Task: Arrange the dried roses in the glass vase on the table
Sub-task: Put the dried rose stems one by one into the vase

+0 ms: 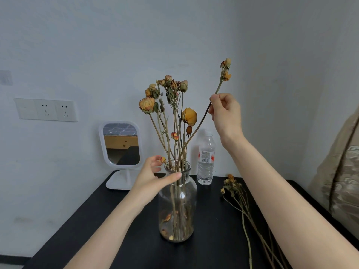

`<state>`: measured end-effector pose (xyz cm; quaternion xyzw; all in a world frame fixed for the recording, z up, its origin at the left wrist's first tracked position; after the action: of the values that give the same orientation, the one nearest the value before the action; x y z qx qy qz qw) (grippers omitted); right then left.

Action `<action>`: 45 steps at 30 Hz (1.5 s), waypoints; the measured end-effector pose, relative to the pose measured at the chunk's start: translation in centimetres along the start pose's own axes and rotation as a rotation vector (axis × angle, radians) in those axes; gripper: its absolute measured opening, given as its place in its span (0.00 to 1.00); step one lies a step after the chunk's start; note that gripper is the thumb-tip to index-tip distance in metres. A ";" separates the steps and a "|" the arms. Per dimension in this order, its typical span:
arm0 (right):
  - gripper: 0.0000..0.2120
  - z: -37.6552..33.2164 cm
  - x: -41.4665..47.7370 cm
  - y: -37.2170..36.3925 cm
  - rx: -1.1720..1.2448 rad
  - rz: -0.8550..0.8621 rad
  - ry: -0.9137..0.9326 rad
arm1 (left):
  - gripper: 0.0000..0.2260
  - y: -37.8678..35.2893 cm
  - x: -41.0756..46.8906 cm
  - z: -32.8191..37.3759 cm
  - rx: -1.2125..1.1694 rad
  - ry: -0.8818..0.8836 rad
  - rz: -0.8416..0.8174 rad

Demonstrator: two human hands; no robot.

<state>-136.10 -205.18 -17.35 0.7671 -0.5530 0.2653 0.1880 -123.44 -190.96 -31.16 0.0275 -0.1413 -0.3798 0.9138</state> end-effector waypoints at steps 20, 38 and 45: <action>0.06 4.1 -3.2 -1.9 -0.168 -0.258 0.040 | 0.15 -3.0 -0.2 -3.7 -0.006 0.041 -0.040; 0.06 6.1 -6.1 -3.0 -0.366 -0.548 0.051 | 0.16 -3.0 -0.2 -4.0 -0.013 0.010 -0.021; 0.07 6.1 -6.1 -2.7 -0.374 -0.536 0.003 | 0.15 -3.0 -0.1 -4.2 -0.001 0.012 -0.011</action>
<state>-133.84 -203.32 -25.88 0.8373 -0.3701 0.1013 0.3895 -124.32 -193.26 -35.69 0.0301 -0.1356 -0.3848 0.9125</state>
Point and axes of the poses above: each hand's wrist, its own x-axis towards the middle knuckle, its own y-axis out of the back of the hand, z = x × y, the point moved 5 cm from there along x, towards the middle knuckle, and after that the axes turned 6 degrees about -x, right-handed, at the moved point
